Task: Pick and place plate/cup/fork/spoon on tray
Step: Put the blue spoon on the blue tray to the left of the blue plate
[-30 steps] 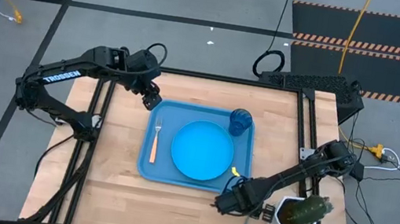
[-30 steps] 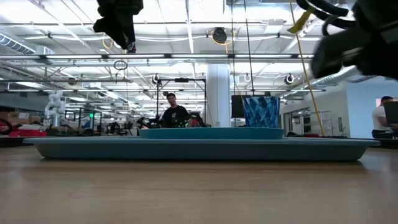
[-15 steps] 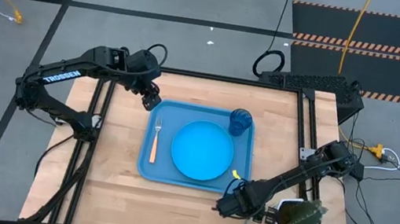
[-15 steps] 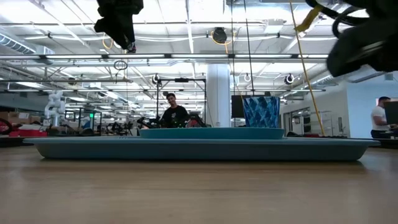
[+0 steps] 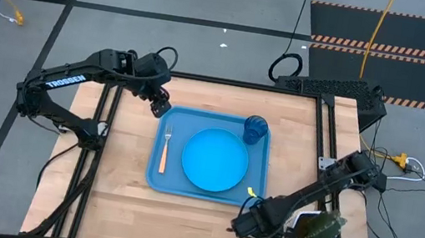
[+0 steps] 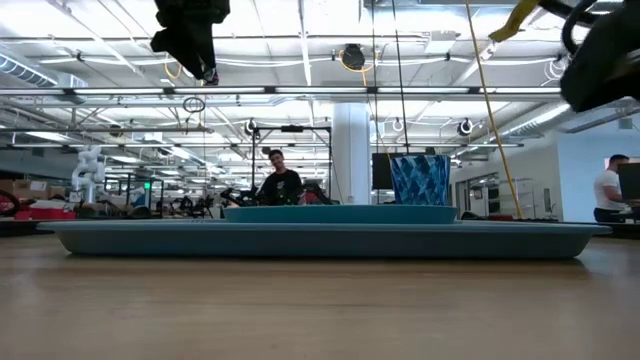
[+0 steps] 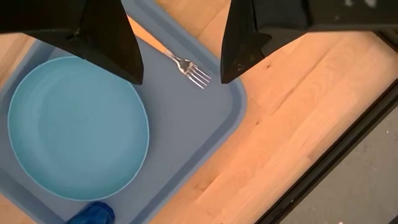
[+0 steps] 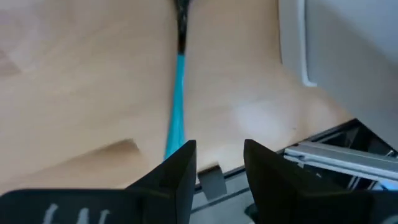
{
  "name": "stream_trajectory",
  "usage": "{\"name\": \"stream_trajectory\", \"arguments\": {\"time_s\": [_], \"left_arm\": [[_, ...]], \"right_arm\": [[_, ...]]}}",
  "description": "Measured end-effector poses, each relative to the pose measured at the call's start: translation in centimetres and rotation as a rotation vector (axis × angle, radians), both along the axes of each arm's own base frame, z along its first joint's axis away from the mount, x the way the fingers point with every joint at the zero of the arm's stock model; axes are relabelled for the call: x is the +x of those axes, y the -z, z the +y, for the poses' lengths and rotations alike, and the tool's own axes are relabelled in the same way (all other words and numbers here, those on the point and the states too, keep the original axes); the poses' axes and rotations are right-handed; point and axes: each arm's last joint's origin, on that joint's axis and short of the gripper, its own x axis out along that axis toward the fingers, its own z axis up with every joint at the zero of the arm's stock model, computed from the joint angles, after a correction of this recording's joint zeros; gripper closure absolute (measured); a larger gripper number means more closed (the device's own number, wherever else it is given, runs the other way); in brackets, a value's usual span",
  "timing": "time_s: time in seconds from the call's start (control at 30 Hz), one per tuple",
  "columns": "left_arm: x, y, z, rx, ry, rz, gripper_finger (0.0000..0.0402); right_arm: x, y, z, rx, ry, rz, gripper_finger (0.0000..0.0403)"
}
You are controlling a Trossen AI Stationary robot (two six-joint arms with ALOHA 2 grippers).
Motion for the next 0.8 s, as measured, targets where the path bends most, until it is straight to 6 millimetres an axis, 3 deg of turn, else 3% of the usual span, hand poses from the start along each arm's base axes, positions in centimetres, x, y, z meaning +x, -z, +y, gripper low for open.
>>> {"name": "stream_trajectory", "arguments": {"time_s": [0.5, 0.8], "left_arm": [[0.0, 0.0, 0.0, 0.028, 0.058, 0.017, 0.0186], [0.0, 0.0, 0.0, 0.028, 0.063, 0.022, 0.0186]], "right_arm": [[1.3, -0.1, -0.3, -0.002, 0.022, -0.119, 0.0275], [0.8, 1.6, -0.4, 0.016, 0.020, -0.123, 0.0275]]}}
